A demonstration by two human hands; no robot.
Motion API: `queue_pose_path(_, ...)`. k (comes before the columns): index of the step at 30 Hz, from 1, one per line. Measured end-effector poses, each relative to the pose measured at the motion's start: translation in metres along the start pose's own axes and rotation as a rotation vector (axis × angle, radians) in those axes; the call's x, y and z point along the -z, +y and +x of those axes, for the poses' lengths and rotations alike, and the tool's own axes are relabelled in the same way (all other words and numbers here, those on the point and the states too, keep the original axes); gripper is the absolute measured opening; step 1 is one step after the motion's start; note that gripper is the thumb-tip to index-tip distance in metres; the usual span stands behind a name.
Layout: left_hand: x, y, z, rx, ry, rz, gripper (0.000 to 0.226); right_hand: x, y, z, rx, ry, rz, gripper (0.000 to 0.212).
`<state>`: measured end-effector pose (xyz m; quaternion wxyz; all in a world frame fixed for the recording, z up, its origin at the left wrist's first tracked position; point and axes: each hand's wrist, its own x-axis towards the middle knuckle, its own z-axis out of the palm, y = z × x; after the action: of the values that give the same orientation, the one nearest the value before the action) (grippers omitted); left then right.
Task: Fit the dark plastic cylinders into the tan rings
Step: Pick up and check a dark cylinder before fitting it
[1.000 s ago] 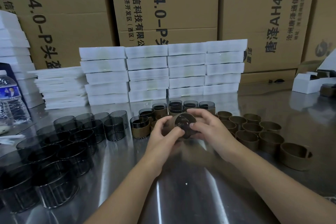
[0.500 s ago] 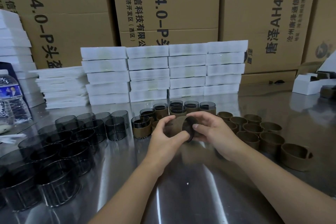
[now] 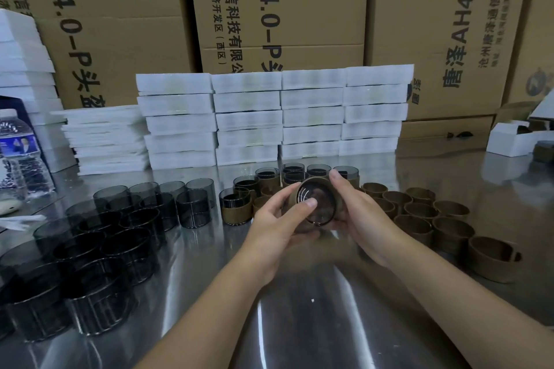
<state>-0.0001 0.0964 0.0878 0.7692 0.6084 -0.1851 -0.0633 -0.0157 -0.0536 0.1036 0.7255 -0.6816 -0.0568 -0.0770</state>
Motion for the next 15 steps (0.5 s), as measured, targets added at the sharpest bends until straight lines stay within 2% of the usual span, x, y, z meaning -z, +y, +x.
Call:
queue_pose_path(3, 0.0001, 0.0025, -0.0010, 0.009, -0.042, -0.030, 0.063, 0.0013, -0.0023, -0.0012, -0.012, -0.021, 0.040, 0.050)
queue_pose_path(6, -0.0008, 0.0043, -0.0015, 0.028, -0.094, -0.089, 0.060, 0.0020, -0.0034, -0.0013, -0.011, -0.043, 0.093, 0.046)
queue_pose_path(11, -0.0016, 0.0046, -0.0018, 0.059, -0.133, -0.150, 0.054, 0.0045, 0.0000, 0.0034, -0.023, -0.054, 0.131, 0.061)
queue_pose_path(15, -0.0025, 0.0047, -0.0017, 0.057, -0.147, -0.153, 0.055, 0.0058, 0.0027, 0.0056, -0.039, -0.041, 0.138, 0.059)
